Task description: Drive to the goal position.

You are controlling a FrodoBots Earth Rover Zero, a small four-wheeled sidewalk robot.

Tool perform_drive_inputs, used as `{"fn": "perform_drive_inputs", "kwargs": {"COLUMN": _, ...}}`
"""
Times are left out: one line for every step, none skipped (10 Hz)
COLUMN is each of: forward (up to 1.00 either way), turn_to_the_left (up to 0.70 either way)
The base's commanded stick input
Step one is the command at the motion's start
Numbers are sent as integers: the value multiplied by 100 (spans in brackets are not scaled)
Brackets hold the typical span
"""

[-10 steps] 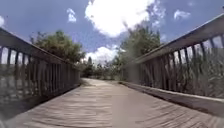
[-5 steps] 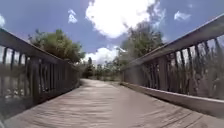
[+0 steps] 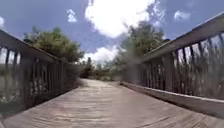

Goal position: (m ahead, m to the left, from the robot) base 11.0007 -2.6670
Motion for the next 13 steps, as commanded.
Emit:
{"fn": "perform_drive_inputs", "kwargs": {"forward": 45, "turn_to_the_left": 0}}
{"fn": "perform_drive_inputs", "kwargs": {"forward": 45, "turn_to_the_left": 0}}
{"fn": "perform_drive_inputs", "kwargs": {"forward": 45, "turn_to_the_left": 0}}
{"fn": "perform_drive_inputs", "kwargs": {"forward": 45, "turn_to_the_left": 0}}
{"fn": "perform_drive_inputs", "kwargs": {"forward": 45, "turn_to_the_left": 0}}
{"fn": "perform_drive_inputs", "kwargs": {"forward": 45, "turn_to_the_left": 0}}
{"fn": "perform_drive_inputs", "kwargs": {"forward": 45, "turn_to_the_left": 0}}
{"fn": "perform_drive_inputs", "kwargs": {"forward": 45, "turn_to_the_left": 0}}
{"fn": "perform_drive_inputs", "kwargs": {"forward": 45, "turn_to_the_left": 0}}
{"fn": "perform_drive_inputs", "kwargs": {"forward": 45, "turn_to_the_left": 0}}
{"fn": "perform_drive_inputs", "kwargs": {"forward": 45, "turn_to_the_left": 0}}
{"fn": "perform_drive_inputs", "kwargs": {"forward": 45, "turn_to_the_left": 0}}
{"fn": "perform_drive_inputs", "kwargs": {"forward": 45, "turn_to_the_left": 0}}
